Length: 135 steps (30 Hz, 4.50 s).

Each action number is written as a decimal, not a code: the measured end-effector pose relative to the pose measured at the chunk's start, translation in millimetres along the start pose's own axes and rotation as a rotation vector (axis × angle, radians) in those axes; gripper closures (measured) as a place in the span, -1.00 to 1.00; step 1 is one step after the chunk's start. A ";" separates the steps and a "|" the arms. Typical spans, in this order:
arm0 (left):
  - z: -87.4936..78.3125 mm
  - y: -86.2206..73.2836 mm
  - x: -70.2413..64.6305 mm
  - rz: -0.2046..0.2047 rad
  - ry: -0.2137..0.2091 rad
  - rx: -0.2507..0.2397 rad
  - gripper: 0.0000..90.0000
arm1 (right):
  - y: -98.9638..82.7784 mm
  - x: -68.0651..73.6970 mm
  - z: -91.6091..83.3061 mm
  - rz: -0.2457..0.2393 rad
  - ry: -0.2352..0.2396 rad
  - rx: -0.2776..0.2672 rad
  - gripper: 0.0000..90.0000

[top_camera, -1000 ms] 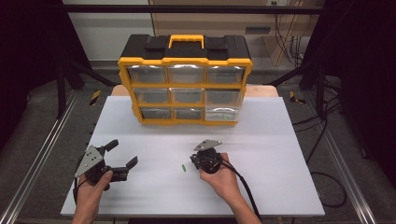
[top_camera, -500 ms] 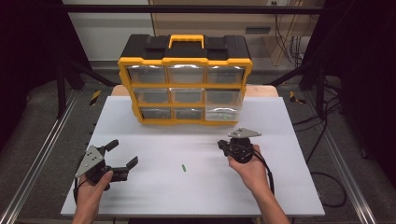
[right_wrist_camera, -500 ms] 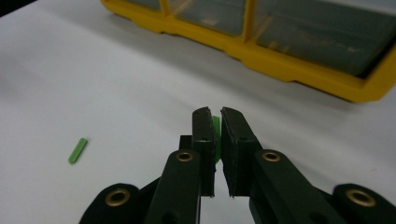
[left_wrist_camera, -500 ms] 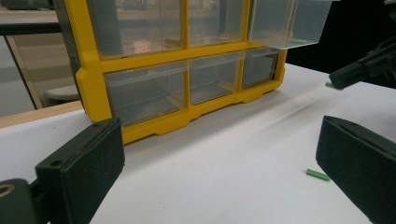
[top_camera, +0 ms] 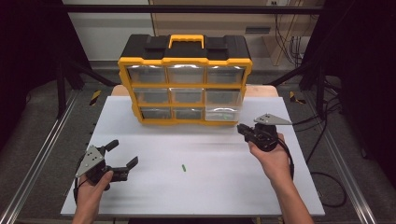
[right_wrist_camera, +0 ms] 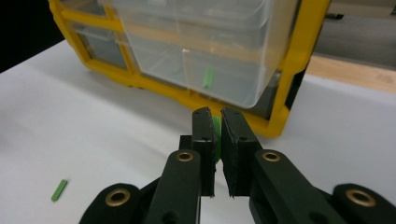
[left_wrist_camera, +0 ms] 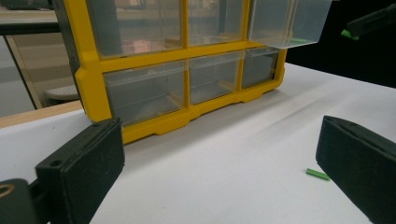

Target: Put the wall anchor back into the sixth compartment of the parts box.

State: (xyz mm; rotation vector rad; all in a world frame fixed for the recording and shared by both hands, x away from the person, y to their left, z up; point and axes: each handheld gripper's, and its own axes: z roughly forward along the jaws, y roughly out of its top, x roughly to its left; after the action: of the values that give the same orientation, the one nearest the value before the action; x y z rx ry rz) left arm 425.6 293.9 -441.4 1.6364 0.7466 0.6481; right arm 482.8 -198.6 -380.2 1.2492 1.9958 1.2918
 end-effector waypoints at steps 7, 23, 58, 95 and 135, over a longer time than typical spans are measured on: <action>0.1 0.0 0.2 0.000 0.001 0.000 -0.97 | 28.0 -9.0 -19.2 -0.008 -0.020 -0.056 0.88; 0.0 0.0 0.5 -0.001 0.001 -0.001 -0.97 | 77.3 -7.7 -23.7 -0.041 -0.021 -0.095 0.88; -0.1 0.3 0.3 0.001 -0.001 -0.001 -0.97 | 107.5 18.6 4.8 -0.070 -0.023 -0.082 -0.11; -0.7 -0.7 -1.1 0.000 -0.006 -0.008 -0.98 | 10.0 84.9 36.3 -0.123 0.085 0.110 -0.79; -1.3 1.2 0.5 0.005 -0.004 -0.012 -0.98 | -57.4 151.3 107.7 -0.173 0.209 0.361 0.15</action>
State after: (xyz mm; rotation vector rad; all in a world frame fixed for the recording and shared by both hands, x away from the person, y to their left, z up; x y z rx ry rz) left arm 425.1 295.0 -440.0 1.6283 0.7351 0.6515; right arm 464.5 -25.0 -465.6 1.0944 2.5112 1.0465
